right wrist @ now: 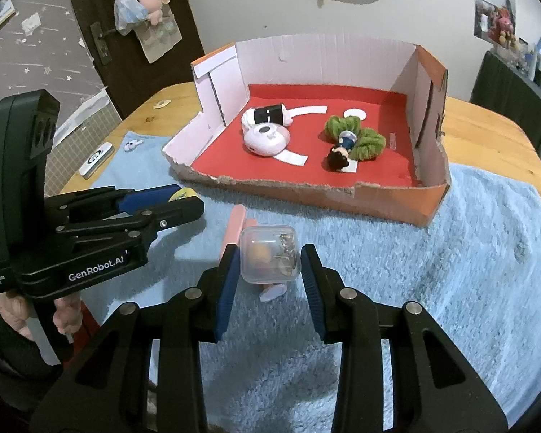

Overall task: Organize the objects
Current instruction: 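Grasp the yellow cap with the left tool while the right tool grasps the clear box, then carry the yellow cap and clear box into the red-lined box with both tools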

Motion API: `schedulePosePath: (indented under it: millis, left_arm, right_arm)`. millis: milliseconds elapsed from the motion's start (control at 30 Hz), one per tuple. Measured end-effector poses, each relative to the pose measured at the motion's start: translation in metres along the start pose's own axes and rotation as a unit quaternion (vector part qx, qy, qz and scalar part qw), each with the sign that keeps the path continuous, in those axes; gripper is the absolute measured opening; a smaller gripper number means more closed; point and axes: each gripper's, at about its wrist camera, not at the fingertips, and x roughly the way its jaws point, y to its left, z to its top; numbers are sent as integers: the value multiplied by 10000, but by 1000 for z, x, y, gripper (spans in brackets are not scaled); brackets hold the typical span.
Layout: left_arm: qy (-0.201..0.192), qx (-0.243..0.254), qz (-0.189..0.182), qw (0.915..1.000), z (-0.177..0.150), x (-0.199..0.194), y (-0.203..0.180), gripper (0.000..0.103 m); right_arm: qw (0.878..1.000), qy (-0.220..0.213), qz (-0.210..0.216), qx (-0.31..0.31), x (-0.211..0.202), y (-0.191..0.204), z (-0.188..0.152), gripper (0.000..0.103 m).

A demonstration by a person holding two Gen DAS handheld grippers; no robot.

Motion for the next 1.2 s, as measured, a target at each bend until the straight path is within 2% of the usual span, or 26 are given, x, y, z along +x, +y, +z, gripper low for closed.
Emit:
schedulePosePath:
  millis: [467, 900, 1200]
  left_arm:
    - [-114, 37, -20, 9999, 23, -2, -1, 31]
    - [-109, 37, -21, 9999, 29, 0, -1, 31]
    - [-45, 35, -9, 10000, 50, 14, 5, 31]
  right_arm:
    - [9999, -123, 46, 3, -4, -6, 20, 33]
    - [9999, -161, 48, 5, -2, -12, 38, 33]
    - [9999, -118, 37, 27, 9, -23, 59, 33]
